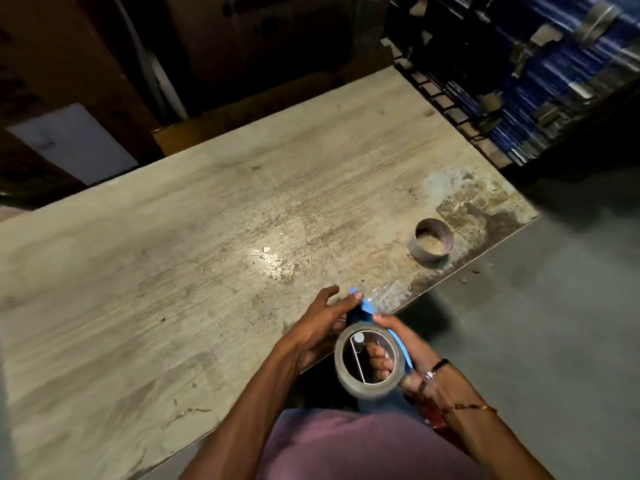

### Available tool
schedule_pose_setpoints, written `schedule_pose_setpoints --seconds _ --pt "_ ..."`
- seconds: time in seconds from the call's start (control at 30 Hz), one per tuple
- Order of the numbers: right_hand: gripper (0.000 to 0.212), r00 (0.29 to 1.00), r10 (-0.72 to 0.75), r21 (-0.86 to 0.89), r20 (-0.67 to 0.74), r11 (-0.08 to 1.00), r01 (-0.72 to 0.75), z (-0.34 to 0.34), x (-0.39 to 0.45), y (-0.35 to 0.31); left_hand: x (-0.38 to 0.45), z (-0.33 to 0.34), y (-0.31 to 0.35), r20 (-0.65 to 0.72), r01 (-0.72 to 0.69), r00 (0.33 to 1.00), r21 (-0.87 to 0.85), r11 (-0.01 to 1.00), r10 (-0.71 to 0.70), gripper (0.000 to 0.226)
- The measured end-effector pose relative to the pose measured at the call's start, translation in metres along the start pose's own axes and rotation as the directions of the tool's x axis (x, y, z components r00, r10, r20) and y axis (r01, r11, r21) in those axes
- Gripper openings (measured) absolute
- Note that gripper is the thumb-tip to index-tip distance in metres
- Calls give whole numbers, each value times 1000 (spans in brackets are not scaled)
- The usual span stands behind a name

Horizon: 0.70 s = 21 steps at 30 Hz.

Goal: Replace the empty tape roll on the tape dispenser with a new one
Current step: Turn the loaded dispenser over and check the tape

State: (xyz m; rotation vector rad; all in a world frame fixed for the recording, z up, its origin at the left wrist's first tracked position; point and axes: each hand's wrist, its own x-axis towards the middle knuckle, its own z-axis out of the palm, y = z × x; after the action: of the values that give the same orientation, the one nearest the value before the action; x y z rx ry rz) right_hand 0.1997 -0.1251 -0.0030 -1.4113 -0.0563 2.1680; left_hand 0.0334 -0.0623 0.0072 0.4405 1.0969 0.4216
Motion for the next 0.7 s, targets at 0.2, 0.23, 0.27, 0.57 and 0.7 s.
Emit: schedule_pose_setpoints --seconds 0.2,0.23,0.27,0.57,0.7 --pt "40 991 26 -156 131 988 -5 27 15 -20 -6 -24 25 -104 -57 992 128 990 71 52" --pt "40 989 19 -155 146 988 4 31 19 -24 -8 -29 28 -122 -73 989 125 989 89 48" --pt "43 988 3 -146 153 989 19 35 22 -28 -9 -33 31 -145 -87 984 120 989 104 44" --pt "49 967 -254 -479 21 846 232 53 35 -61 -18 -66 29 -317 -194 931 -5 981 183 16" --pt "27 945 -327 -538 -20 800 266 56 45 -76 -15 -67 27 -346 -220 922 -93 971 176 23"
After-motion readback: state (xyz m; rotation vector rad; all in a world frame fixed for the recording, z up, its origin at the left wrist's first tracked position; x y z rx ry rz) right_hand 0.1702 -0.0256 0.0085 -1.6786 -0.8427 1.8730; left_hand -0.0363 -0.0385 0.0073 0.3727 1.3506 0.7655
